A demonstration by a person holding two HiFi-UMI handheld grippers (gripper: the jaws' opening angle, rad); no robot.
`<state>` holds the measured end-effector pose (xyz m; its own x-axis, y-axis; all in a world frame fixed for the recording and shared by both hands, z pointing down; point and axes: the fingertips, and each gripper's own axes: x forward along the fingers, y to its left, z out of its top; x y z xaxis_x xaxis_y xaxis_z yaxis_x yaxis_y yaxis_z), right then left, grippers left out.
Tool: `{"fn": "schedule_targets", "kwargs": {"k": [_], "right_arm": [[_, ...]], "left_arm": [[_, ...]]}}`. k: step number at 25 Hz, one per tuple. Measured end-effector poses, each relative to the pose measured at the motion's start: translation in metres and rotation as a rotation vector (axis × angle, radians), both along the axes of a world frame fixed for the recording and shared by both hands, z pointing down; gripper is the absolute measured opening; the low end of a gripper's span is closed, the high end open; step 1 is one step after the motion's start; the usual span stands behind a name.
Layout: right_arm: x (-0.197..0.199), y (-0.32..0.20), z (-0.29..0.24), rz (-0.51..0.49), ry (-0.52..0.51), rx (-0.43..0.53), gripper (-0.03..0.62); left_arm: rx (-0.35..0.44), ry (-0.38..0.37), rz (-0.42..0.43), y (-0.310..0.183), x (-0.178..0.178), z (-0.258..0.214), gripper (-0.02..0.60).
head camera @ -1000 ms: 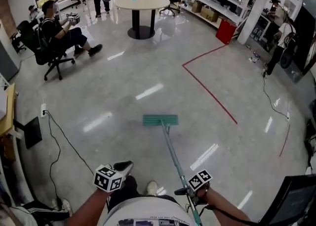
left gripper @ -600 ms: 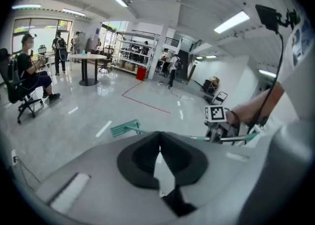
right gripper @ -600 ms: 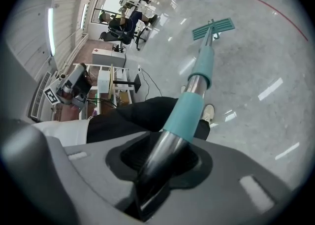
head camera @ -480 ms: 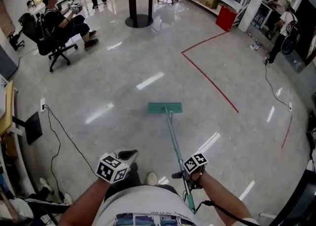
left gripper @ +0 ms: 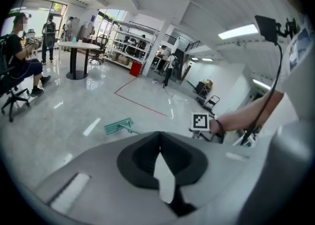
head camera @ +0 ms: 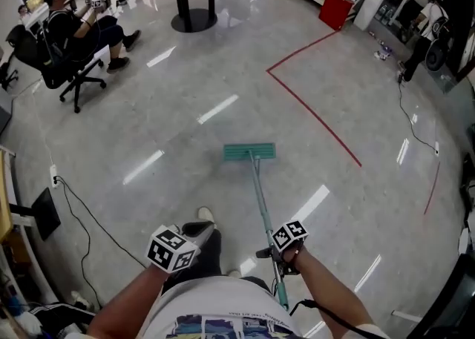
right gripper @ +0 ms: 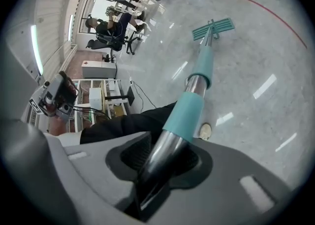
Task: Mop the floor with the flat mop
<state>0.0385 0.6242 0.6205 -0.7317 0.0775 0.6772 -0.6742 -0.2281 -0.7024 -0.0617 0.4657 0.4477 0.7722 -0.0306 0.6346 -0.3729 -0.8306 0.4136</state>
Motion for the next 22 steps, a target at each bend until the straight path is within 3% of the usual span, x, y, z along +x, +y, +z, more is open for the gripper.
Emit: {"fn": "schedule_targets", "kwargs": {"k": [9,19,22], "right_arm": [[0.043,-0.148,-0.011,0.013,0.032,-0.01,0.118],[0.069,-0.29,0.031,0.047,-0.02,-0.043,0.118],[0.095,-0.336,0.053,0.021,-0.031,-0.081,0.118]], "left_arm": [[0.01,0.052,-0.006,-0.166,0.025,-0.027,0.005],[-0.032,0.052,-0.112,-0.267,0.038,-0.011,0.005],[-0.041,0.029,-0.159,-0.309,0.063,-0.011,0.005]]}}
